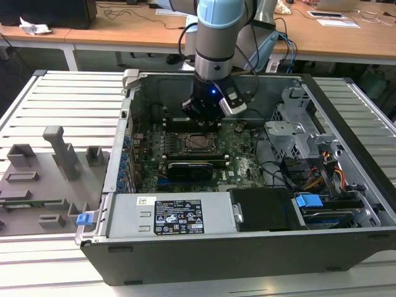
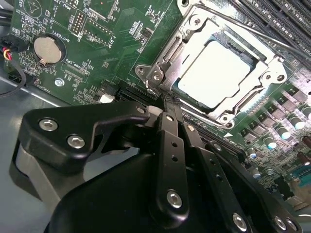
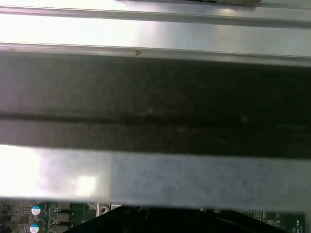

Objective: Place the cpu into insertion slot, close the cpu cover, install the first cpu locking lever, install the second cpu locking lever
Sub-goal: 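Install the second cpu locking lever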

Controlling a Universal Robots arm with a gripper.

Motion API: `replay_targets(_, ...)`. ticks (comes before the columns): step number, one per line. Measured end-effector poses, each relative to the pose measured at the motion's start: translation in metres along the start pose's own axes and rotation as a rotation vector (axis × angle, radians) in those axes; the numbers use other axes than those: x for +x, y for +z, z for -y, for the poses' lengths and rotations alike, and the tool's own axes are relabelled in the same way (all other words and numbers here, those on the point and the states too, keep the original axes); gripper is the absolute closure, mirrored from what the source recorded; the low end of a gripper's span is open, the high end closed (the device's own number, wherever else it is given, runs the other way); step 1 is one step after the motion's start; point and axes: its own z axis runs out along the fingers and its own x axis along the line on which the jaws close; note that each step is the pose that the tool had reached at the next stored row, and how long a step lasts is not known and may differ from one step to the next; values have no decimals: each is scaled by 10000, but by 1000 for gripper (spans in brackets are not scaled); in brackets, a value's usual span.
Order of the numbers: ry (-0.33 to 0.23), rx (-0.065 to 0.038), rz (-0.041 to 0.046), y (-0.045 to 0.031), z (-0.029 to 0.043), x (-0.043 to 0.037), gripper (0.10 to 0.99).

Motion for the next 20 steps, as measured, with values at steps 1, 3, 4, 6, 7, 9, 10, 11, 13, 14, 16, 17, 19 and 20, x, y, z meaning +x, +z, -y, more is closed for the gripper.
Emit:
replay_targets(1,1,-1,0,0,6,0,980)
replay_targets(3,0,-1,0,-1,20,1,980)
replay_targets(4,0,-1,0,-2,29,1,980)
replay_targets(6,0,-1,1,-3,45,2,980)
replay_targets(7,1,-1,1,-3,51,2,980)
replay_targets(9,2,-2,1,-3,53,3,980)
replay_targets(10,2,1,-1,-12,54,3,980)
replay_targets(11,-1,15,-1,-43,51,2,980)
replay_targets(13,-1,80,-3,-233,37,0,980)
replay_targets(14,0,92,-4,-277,33,-1,980)
replay_targets(16,0,104,-4,-339,29,-1,980)
replay_targets(17,0,105,-4,-347,29,-1,980)
replay_targets(19,0,104,-4,-348,45,3,980)
replay_targets(20,0,104,-4,-349,72,4,980)
